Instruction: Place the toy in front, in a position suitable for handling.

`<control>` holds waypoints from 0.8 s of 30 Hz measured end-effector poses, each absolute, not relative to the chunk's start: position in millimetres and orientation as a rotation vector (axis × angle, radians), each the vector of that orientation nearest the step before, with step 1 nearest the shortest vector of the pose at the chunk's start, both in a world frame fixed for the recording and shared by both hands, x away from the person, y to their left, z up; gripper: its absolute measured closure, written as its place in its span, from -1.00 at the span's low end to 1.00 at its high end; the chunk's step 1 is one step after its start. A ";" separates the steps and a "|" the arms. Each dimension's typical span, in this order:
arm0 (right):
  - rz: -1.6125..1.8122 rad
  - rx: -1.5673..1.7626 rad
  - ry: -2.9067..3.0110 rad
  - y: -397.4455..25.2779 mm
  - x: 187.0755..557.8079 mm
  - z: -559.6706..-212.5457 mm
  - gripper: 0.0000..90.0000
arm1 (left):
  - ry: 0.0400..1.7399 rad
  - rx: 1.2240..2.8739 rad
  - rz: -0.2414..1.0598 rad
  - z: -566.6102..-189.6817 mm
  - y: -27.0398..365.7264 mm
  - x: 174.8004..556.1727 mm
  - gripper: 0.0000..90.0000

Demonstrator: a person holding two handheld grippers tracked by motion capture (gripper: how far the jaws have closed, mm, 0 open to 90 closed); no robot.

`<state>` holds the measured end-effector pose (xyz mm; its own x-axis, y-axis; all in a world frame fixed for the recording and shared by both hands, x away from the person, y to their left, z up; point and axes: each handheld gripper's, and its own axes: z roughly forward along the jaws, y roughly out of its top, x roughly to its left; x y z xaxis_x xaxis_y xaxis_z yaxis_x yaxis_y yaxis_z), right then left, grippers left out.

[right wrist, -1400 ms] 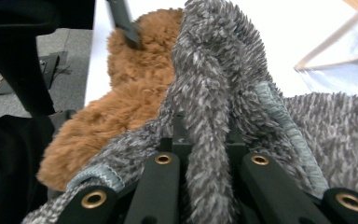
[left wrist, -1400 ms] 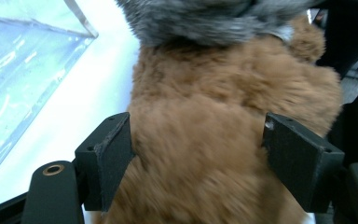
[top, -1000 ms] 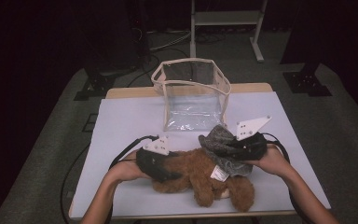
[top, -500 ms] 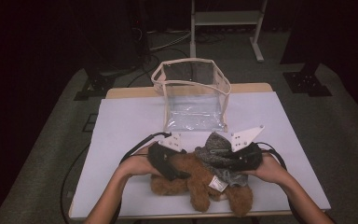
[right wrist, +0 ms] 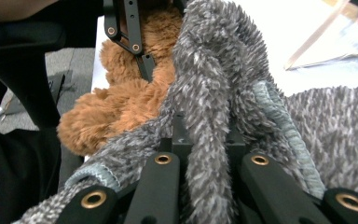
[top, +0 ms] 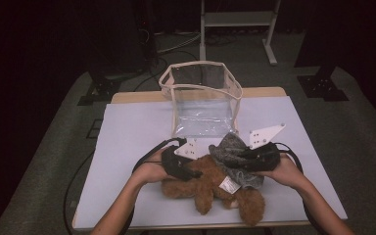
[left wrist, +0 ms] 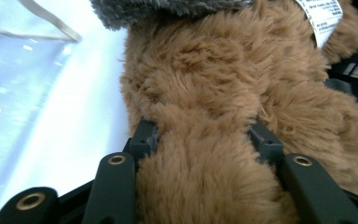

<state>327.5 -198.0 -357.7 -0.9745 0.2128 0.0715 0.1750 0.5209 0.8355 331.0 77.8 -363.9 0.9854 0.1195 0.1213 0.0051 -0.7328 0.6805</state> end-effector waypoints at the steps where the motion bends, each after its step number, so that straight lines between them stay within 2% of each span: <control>1: 1.476 0.345 2.701 -198.1 329.6 -355.3 0.79 | 0.080 2.378 0.223 -361.7 78.6 331.7 0.25; 10: 1.444 0.319 2.643 -194.6 340.8 -324.3 0.79 | 0.023 2.314 0.428 -336.1 84.8 338.9 0.24; 15: 1.368 0.281 2.671 -186.7 334.0 -333.5 0.79 | 0.069 2.318 0.292 -360.2 89.0 338.7 0.03; 17: 1.372 0.274 2.699 -183.3 329.9 -344.0 0.80 | 0.103 2.300 0.215 -365.3 94.6 337.7 -0.14; 20: 1.388 0.225 2.726 -175.2 319.0 -354.8 0.80 | 0.165 2.236 0.193 -362.6 106.5 335.8 -0.32; 24: 1.361 0.139 2.748 -166.7 309.3 -348.2 0.80 | 0.132 2.273 0.160 -371.1 106.6 329.0 -0.16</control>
